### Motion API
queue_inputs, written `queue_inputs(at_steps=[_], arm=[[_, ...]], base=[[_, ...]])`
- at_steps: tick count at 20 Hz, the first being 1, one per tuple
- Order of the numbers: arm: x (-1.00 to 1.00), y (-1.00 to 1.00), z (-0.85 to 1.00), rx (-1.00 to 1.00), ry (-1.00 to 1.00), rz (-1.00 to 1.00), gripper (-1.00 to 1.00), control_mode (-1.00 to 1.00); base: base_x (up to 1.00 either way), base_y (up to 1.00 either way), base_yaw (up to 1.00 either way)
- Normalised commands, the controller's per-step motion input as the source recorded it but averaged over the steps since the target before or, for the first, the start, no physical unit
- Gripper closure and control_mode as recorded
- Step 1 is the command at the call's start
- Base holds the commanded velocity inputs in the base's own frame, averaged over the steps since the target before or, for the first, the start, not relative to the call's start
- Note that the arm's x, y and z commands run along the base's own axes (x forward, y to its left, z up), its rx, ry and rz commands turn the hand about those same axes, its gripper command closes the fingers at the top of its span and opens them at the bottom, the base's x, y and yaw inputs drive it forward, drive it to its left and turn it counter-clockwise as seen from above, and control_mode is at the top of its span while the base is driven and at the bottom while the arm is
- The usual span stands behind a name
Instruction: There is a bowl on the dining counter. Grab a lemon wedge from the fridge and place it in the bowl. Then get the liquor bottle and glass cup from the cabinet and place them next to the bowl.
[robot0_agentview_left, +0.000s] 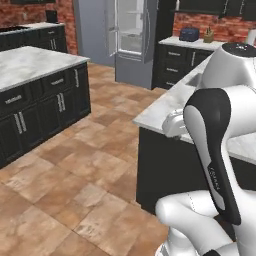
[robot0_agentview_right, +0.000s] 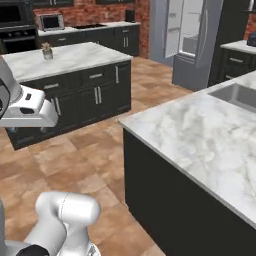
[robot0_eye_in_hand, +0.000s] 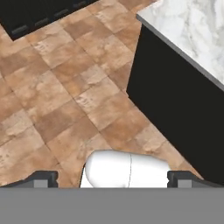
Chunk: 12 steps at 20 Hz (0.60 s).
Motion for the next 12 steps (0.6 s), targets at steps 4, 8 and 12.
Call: queue_inputs(at_steps=[4, 8, 12], arm=[[0.0, 0.0, 0.0, 0.0, 0.0, 0.0, -1.0, 1.0], [0.0, 0.0, 0.0, 0.0, 0.0, 0.0, -1.0, 1.0], [0.0, 0.0, 0.0, 0.0, 0.0, 0.0, -1.0, 1.0]], base=[[0.38, 1.0, -0.36], [0.44, 1.0, -0.36], [0.49, 1.0, -0.37]])
